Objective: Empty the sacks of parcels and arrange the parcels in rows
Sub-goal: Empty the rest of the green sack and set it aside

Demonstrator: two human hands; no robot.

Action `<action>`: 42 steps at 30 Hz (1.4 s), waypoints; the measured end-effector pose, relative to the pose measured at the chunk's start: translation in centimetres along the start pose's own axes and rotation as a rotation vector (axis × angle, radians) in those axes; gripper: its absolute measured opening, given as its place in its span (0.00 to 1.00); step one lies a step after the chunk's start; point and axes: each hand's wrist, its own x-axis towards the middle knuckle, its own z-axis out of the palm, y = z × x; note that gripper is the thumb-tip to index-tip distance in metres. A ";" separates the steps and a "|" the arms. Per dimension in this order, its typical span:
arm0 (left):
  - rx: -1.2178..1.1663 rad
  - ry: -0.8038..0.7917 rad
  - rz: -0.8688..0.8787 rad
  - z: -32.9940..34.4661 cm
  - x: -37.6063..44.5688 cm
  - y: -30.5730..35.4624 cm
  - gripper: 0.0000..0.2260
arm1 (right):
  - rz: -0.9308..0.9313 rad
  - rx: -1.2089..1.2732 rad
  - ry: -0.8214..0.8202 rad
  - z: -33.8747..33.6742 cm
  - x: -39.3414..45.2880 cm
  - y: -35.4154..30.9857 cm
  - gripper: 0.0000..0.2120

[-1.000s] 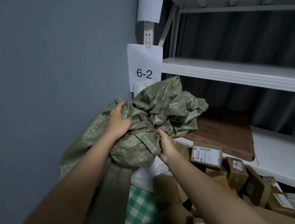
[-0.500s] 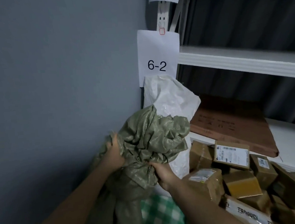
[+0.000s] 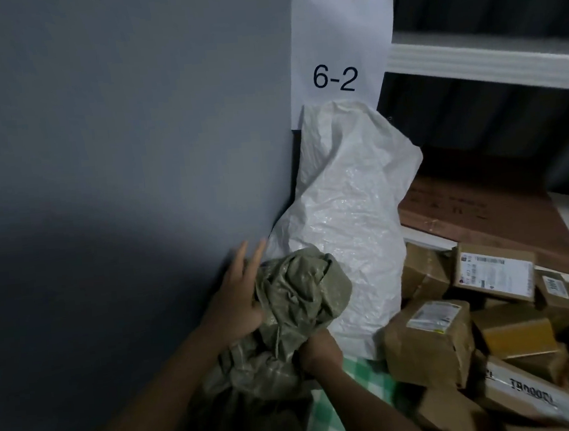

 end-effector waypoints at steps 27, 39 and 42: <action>0.553 -0.380 -0.042 6.4 -2.5 -5.8 0.08 | -0.654 -0.912 -0.233 1.5 -2.1 1.8 0.35; 0.448 -0.658 -0.060 10.2 -1.6 -7.2 0.30 | -0.419 -0.297 0.006 -1.0 -1.4 4.2 0.39; 0.464 -0.761 -0.055 10.2 -1.2 -7.1 0.31 | -0.277 -0.290 -0.199 0.4 -1.0 3.3 0.50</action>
